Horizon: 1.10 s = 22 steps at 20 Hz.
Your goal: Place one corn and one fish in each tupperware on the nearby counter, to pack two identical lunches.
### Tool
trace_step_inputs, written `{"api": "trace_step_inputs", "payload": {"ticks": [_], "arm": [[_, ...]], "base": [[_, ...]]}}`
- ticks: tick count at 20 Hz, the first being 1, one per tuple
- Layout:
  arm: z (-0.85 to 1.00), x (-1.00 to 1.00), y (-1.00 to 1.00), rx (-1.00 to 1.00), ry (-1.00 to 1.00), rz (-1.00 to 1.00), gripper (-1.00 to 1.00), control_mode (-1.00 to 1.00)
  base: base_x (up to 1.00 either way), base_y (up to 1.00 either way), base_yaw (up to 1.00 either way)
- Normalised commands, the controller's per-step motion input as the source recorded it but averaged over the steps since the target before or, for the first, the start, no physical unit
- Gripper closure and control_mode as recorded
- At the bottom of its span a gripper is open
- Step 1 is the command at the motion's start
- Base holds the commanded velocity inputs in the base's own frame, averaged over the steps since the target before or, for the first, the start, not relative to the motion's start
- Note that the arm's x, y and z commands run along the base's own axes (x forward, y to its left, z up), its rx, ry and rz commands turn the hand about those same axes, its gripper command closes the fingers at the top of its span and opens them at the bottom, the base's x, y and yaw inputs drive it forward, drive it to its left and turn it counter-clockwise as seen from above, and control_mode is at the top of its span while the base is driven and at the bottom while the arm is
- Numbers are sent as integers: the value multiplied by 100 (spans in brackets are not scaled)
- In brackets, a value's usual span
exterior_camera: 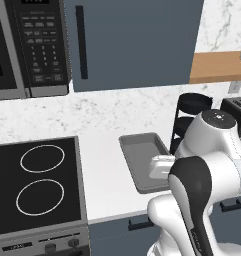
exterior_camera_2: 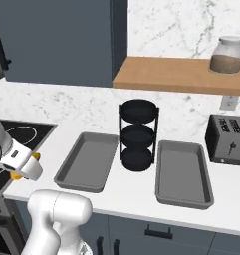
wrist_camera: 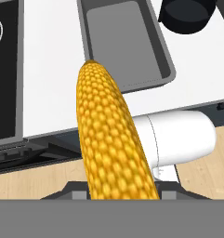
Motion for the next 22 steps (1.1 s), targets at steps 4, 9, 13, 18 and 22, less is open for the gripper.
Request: {"api": "trace_step_inputs", "payload": {"ticks": [4, 9, 13, 18, 22], "arm": [[0, 0, 0, 0, 0, 0, 100, 100], [0, 0, 0, 0, 0, 0, 100, 100], [0, 16, 0, 0, 0, 3, 100, -100], [0, 96, -22, 0, 0, 9, 100, -100], [-10, 99, -23, 0, 0, 7, 100, -100]], "base": [[33, 29, 0], [6, 4, 0], [19, 0, 3], [0, 0, 0], [0, 0, 0]]}}
